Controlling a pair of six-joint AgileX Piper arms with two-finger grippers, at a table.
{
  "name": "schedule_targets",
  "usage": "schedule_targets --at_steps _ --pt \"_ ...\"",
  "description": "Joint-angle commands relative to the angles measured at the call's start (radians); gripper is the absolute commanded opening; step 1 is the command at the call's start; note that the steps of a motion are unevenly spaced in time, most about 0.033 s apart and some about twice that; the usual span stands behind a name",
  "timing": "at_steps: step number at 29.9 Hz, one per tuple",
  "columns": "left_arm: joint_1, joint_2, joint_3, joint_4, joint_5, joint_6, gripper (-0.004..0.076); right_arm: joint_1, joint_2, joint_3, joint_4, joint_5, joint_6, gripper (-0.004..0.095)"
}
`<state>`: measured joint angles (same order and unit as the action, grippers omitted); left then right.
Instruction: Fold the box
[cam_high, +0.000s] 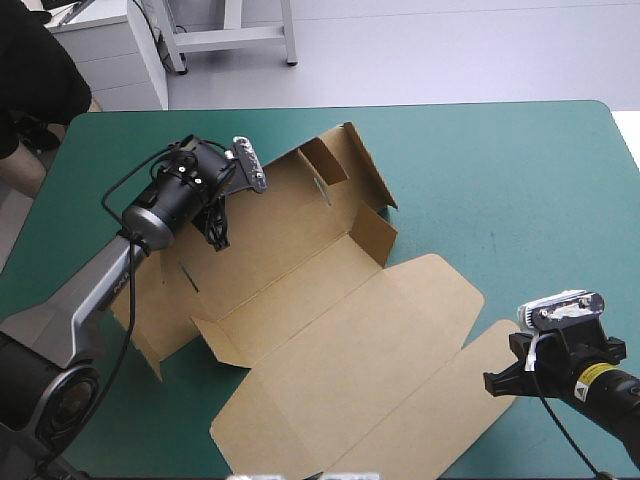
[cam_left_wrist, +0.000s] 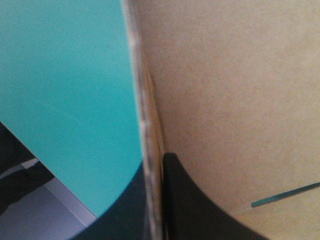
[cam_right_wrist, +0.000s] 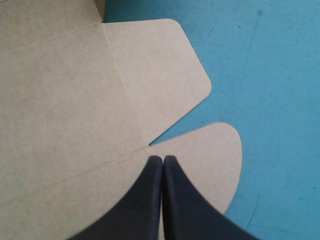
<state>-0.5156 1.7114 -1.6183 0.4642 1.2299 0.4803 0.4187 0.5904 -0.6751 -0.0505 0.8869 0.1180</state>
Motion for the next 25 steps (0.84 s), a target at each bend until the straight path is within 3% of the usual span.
schedule_targets --at_steps 1,9,14,21,25 --pt "-0.053 -0.029 -0.031 0.021 -0.038 0.006 -0.0010 -0.004 0.001 -0.026 0.001 -0.055 -0.002 -0.0020" --pt "-0.148 -0.029 0.036 0.096 -0.200 -0.015 -0.0010 -0.004 0.001 -0.026 0.005 -0.053 -0.002 -0.0020" --pt "-0.236 -0.030 0.119 0.225 -0.267 -0.105 -0.0010 -0.004 0.001 -0.026 0.007 -0.051 -0.002 -0.0020" --pt "-0.364 -0.030 0.211 0.532 -0.304 -0.316 -0.0010 -0.004 0.001 -0.026 0.007 -0.042 -0.002 -0.0020" --pt "-0.407 -0.030 0.223 0.574 -0.302 -0.374 -0.0010 -0.004 0.001 -0.026 0.007 -0.042 -0.002 -0.0020"
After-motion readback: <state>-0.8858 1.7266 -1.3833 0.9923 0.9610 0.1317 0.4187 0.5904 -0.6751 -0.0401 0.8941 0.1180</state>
